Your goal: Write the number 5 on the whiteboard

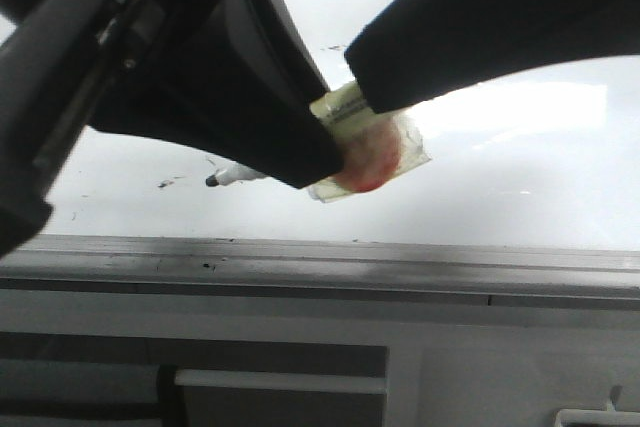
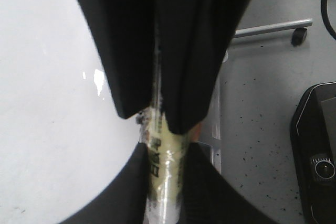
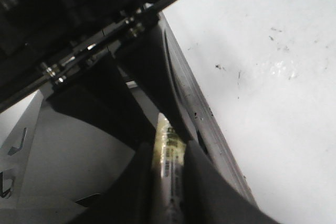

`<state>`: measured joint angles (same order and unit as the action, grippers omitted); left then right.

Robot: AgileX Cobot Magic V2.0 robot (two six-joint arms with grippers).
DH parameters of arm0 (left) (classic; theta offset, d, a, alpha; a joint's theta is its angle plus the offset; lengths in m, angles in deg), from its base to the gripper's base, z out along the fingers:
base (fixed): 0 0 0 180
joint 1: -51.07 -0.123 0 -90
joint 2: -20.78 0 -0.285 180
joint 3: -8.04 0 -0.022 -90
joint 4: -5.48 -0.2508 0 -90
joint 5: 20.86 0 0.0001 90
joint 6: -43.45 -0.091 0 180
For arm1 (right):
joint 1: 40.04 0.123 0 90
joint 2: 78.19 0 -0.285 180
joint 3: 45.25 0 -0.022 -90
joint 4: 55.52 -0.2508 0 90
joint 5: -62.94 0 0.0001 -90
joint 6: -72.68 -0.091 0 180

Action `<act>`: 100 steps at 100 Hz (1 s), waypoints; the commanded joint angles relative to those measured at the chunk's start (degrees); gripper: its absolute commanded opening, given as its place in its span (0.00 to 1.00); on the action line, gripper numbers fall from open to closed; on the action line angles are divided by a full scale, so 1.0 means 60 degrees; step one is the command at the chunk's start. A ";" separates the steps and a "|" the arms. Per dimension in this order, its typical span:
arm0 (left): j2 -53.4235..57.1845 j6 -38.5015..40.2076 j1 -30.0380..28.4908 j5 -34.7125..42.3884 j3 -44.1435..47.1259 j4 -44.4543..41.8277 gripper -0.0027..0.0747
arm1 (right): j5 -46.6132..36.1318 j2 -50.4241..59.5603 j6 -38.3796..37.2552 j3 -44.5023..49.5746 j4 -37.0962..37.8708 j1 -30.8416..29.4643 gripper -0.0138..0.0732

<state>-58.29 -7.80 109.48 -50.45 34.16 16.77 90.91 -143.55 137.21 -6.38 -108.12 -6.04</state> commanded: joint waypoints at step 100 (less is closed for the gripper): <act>0.6704 0.5689 -0.4303 0.2773 0.2914 0.1290 0.01 | -0.1485 -0.0139 0.0124 -0.1901 0.1961 -0.1548 0.09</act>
<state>-18.13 25.35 84.19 -39.35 52.52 21.89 84.83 -144.25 137.44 -15.79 -96.44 -14.64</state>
